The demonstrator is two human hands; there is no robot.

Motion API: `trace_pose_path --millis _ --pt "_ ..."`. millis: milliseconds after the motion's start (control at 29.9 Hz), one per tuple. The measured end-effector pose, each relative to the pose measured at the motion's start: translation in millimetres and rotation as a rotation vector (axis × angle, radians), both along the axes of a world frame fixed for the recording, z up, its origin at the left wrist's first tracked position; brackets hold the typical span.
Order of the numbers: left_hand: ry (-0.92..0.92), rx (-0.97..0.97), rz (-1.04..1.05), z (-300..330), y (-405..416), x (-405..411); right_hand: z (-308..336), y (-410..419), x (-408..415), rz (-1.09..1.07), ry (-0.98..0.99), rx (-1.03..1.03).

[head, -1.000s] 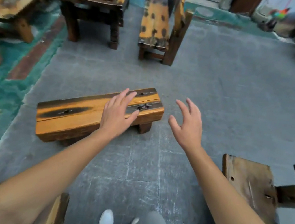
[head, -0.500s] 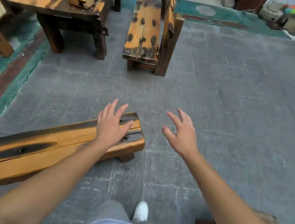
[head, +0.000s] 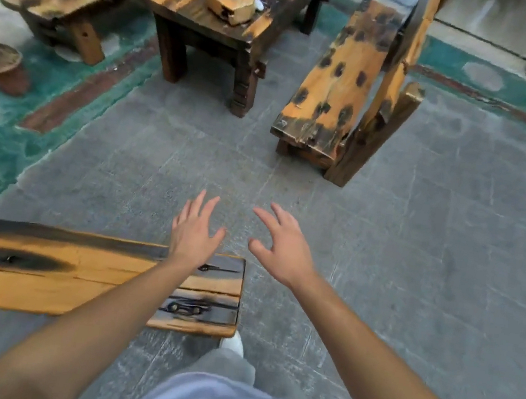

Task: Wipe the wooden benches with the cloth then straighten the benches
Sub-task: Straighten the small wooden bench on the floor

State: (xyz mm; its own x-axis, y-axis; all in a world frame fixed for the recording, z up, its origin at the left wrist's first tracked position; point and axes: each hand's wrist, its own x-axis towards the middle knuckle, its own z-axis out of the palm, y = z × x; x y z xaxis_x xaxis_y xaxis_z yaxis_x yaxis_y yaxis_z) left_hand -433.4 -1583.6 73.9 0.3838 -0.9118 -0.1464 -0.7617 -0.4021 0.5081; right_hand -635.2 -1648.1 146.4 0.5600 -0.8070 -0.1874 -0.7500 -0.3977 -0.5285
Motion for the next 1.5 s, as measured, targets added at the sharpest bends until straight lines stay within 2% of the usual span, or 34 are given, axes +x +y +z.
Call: trace_pose_path --millis 100,234,367,501,635,702,768,802,869,969,1102,1203,1270,1336,1370,1437,1503 --pt "0.025 -0.01 0.117 5.0 -24.9 6.7 -0.3 -38.1 26.1 0.129 0.002 0.044" --pt "0.056 -0.008 0.399 8.2 -52.9 35.0 -4.2 -114.9 93.6 0.405 0.03 0.034" --pt "0.035 0.018 0.736 -13.6 -50.6 57.1 -31.9 -156.2 169.9 0.757 0.034 0.073" --pt "-0.016 0.025 1.109 -17.8 -25.9 61.4 -52.3 -167.0 215.3 1.082 0.011 0.125" --pt "-0.061 0.1 1.292 -10.9 -7.5 42.4 -60.0 -168.6 233.1 1.262 -0.019 0.153" --pt "-0.109 0.13 1.292 -4.0 -4.4 42.9 -61.8 -169.2 246.0 1.271 -0.044 0.157" --pt "-0.114 0.15 1.485 0.2 11.6 18.7 -63.2 -147.9 266.3 1.443 -0.043 0.154" --pt "-0.097 0.148 1.471 1.4 8.8 17.6 -61.6 -151.5 272.7 1.417 -0.07 0.147" --pt "-0.09 0.177 1.713 -17.0 26.5 -29.9 -66.5 -117.9 282.7 1.626 -0.067 0.159" --pt "-0.001 0.197 1.967 -57.7 27.7 -78.8 -91.9 -82.1 292.7 1.807 -0.087 0.156" --pt "0.033 0.22 2.129 -92.7 4.3 -103.3 -134.8 -68.2 300.5 1.953 -0.051 0.106" --pt "0.09 0.255 2.242 -139.3 -25.1 -117.1 -190.9 -64.7 308.5 2.115 -0.027 0.082" --pt "0.159 0.253 2.404 -208.1 -60.2 -124.7 -274.4 -73.6 308.6 2.299 0.013 0.019" --pt "0.18 0.209 2.488 -265.8 -96.1 -117.1 -334.2 -91.4 318.4 2.385 0.017 -0.033" --pt "0.203 0.201 2.509 -290.9 -115.7 -107.0 -361.4 -100.1 324.9 2.423 -0.022 -0.066" --pt "0.223 0.245 2.537 -388.4 -166.5 -99.8 -464.1 -116.3 323.6 2.558 -0.063 -0.106" --pt "0.158 0.323 2.503 -433.0 -204.7 -89.5 -496.9 -122.6 327.9 2.602 -0.123 -0.213"
